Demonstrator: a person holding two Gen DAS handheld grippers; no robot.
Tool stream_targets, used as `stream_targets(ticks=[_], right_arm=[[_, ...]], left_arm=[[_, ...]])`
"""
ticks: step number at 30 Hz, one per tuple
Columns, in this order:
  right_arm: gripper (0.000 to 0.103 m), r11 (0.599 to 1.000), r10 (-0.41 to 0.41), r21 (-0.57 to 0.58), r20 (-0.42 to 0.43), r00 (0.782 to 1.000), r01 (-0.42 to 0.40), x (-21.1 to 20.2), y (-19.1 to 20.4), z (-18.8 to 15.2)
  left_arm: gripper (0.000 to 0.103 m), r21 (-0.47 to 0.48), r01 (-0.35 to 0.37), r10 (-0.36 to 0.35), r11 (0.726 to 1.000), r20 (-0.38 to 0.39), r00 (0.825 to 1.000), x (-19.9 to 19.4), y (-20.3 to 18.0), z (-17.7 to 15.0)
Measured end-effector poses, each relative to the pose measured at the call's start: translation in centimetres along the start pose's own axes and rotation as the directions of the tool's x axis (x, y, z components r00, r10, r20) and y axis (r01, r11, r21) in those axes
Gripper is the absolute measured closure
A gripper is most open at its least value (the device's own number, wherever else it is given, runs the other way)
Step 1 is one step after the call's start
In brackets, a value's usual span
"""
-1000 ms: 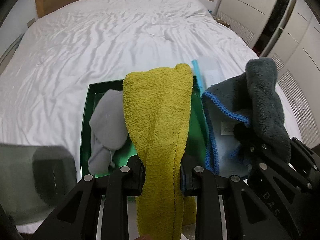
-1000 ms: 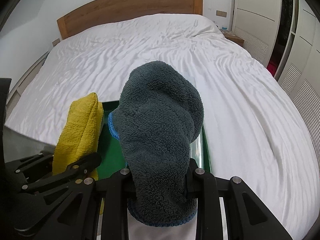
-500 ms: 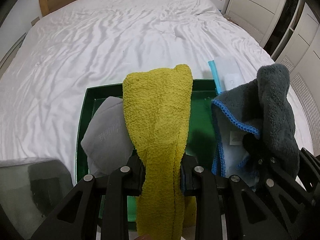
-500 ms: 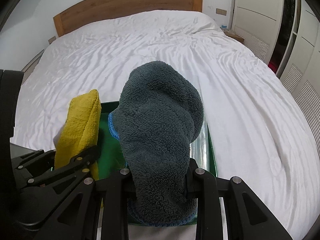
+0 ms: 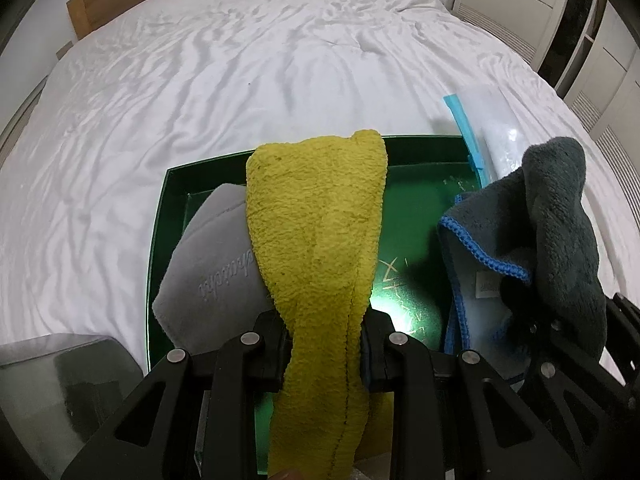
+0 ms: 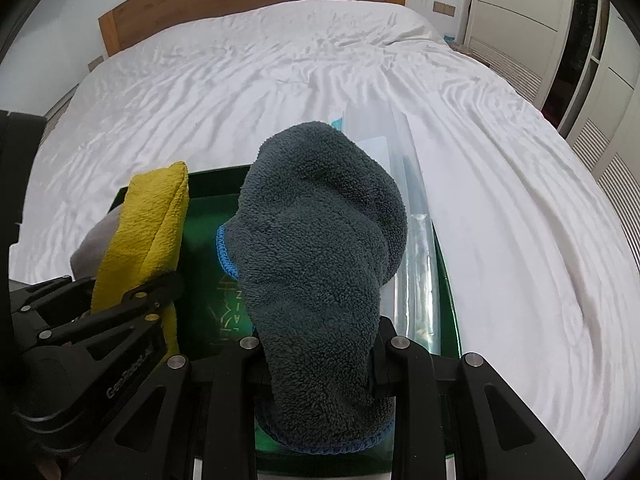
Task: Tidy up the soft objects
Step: 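Lower the yellow towel and dark green towel into the green tray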
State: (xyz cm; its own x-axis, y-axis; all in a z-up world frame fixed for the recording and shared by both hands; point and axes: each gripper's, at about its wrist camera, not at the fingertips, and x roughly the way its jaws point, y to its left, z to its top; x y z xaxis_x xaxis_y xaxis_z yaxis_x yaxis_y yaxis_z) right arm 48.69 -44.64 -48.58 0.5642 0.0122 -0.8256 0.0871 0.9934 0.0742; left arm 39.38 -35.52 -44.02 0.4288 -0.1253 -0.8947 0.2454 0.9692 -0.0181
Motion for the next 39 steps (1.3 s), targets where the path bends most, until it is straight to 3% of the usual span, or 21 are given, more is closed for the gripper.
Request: stream_targets(ticks=[39], right_arm=[[0.072, 0.997, -0.053, -0.06, -0.031, 0.998, 0.051, 3.7, 0.6, 0.7]], left_arm=[[0.077, 0.016, -0.007, 0.007, 1.0, -0.015, 1.0, 1.6, -0.2, 0.0]])
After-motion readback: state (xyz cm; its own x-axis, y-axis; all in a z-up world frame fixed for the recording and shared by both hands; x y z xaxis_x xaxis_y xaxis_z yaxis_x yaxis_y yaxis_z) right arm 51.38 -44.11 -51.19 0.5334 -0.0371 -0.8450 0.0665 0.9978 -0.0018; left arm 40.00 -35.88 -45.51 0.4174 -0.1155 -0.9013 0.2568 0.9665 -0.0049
